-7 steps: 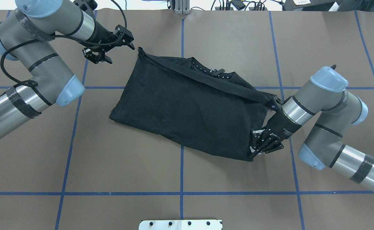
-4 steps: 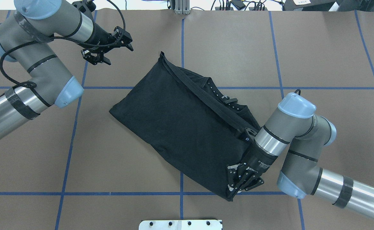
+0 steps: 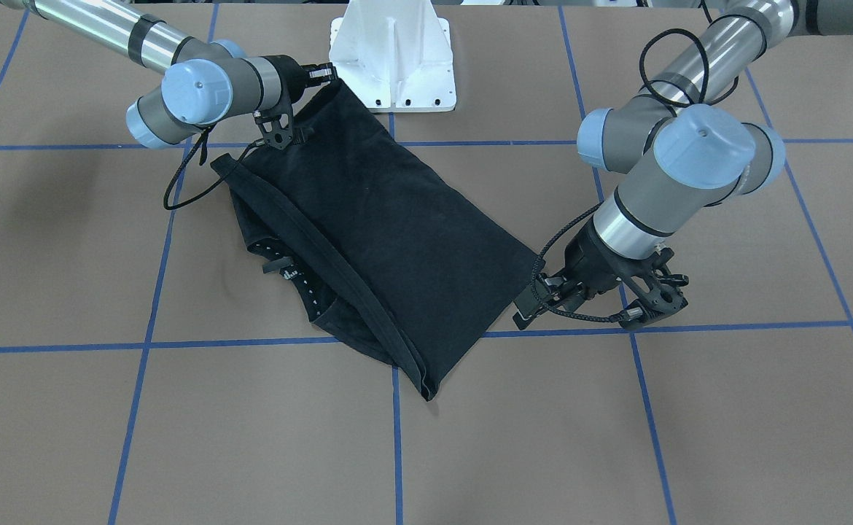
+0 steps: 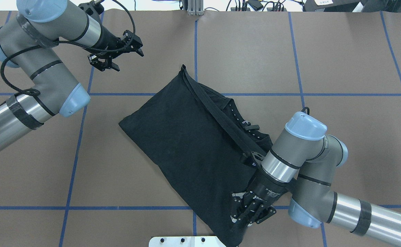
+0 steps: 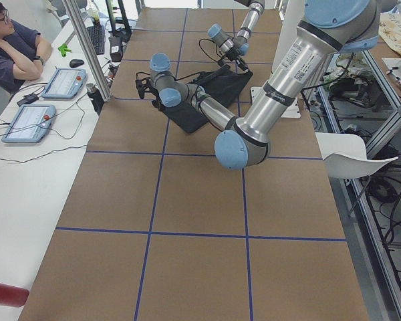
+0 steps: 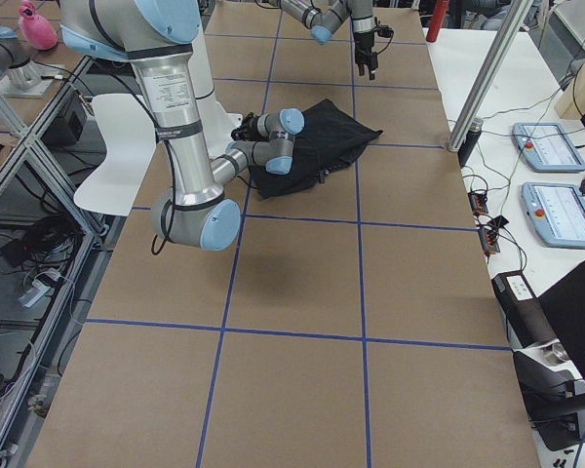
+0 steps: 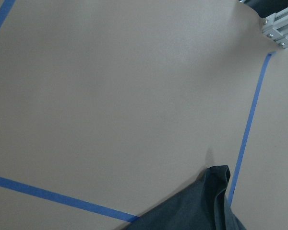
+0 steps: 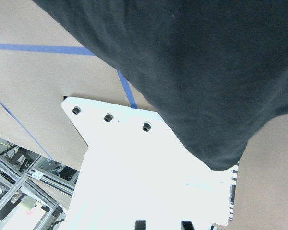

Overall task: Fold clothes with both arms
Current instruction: 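Lift the grasped edge and swing it toward the robot with the right gripper, then grasp the shirt corner with the left gripper while the right gripper holds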

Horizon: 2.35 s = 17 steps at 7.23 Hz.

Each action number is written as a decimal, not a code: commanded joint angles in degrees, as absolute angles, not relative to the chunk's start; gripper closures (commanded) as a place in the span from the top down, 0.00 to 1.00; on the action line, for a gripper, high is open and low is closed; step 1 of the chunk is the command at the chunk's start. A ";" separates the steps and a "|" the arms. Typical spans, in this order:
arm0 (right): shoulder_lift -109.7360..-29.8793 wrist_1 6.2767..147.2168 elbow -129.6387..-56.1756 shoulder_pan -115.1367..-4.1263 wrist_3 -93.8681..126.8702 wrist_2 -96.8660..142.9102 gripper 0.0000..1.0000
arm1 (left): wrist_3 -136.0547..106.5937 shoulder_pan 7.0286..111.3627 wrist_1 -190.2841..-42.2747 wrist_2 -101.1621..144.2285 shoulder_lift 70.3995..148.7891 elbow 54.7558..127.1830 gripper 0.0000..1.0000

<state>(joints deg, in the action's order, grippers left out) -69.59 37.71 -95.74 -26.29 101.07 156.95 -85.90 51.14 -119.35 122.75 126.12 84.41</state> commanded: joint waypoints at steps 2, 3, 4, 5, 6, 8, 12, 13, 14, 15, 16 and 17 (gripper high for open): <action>-66.72 37.79 -96.24 -34.69 100.55 151.71 1.00 | -85.78 49.32 -119.36 122.78 121.93 89.45 1.00; -66.45 37.71 -96.15 -36.89 100.55 150.66 1.00 | -85.69 47.31 -119.44 122.52 119.21 90.34 1.00; -66.36 37.71 -96.15 -38.57 100.55 148.99 1.00 | -85.69 45.81 -119.44 121.13 118.14 90.44 1.00; -66.27 37.71 -96.24 -39.71 100.46 146.36 1.00 | -85.69 42.92 -119.44 117.37 116.21 90.44 1.00; -65.92 37.71 -96.24 -40.68 100.46 145.21 1.00 | -86.13 41.50 -119.44 115.68 115.06 90.53 1.00; -65.57 37.79 -96.15 -41.66 100.46 143.97 1.00 | -86.22 39.99 -119.53 115.58 113.38 90.61 1.00; -65.57 37.79 -96.06 -41.84 100.46 143.09 1.00 | -86.22 37.18 -119.44 115.14 113.38 90.53 0.89; -65.57 37.79 -96.06 -41.92 100.46 143.09 1.00 | -86.22 37.18 -119.44 114.88 113.38 90.44 0.86; -65.57 37.79 -96.06 -42.10 100.46 143.09 1.00 | -86.22 37.18 -119.44 114.87 113.29 90.35 0.83; -65.57 37.79 -96.06 -42.10 100.46 143.09 1.00 | -86.22 37.18 -119.44 114.87 113.20 90.26 0.77; -65.57 37.79 -96.06 -42.19 100.46 143.00 1.00 | -86.13 37.18 -119.44 114.87 113.12 90.26 0.77; -65.57 37.79 -96.06 -42.19 100.46 143.00 1.00 | -86.13 37.09 -119.44 114.79 113.12 90.09 0.77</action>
